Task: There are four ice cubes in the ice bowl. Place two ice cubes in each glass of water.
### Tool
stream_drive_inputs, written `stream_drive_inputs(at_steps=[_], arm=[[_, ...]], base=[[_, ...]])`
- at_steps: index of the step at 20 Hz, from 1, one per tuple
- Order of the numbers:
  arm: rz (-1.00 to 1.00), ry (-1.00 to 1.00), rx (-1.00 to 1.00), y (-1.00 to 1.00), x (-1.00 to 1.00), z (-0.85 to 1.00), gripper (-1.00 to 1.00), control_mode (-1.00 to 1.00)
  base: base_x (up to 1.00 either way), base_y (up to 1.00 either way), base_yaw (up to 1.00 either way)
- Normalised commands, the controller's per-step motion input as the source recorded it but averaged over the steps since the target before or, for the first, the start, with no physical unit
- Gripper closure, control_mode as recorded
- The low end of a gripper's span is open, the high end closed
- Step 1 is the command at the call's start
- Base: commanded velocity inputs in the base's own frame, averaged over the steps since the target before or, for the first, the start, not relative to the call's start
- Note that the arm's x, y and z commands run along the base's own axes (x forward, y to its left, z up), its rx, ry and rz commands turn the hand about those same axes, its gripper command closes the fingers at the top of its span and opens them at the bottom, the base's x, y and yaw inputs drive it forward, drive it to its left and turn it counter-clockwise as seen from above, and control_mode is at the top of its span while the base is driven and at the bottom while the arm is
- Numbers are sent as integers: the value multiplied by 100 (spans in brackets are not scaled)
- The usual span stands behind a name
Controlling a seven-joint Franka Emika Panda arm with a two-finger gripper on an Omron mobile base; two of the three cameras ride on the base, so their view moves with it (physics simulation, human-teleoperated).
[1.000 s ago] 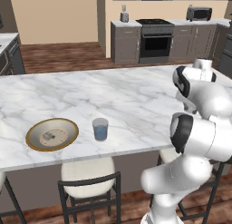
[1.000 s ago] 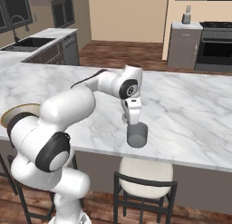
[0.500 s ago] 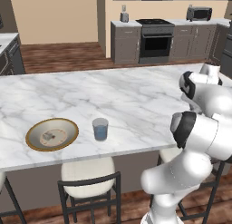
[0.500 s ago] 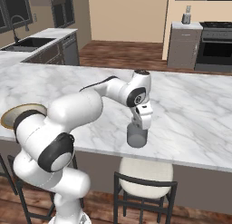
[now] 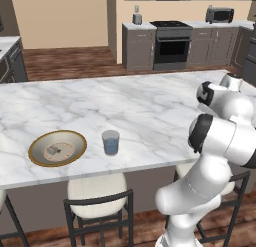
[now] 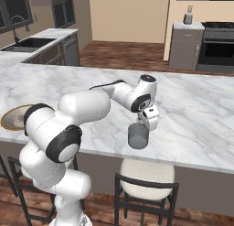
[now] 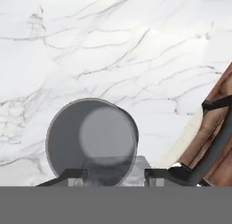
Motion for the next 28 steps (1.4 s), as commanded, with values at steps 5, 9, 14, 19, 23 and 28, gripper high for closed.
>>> stream_drive_inputs(at_steps=[5,9,14,19,23,28], arm=[[2,0,-6,1,7,-24,100,-100],[2,0,-8,0,9,-39,100,-100],[4,0,-3,7,27,-37,100,-100],[6,0,0,4,37,-16,100,-100],[7,0,0,0,33,0,100,-100],[7,0,0,0,1,-11,100,-100]], base=[[0,0,0],[0,0,0],[0,0,0],[0,0,0],[0,0,0],[0,0,0]])
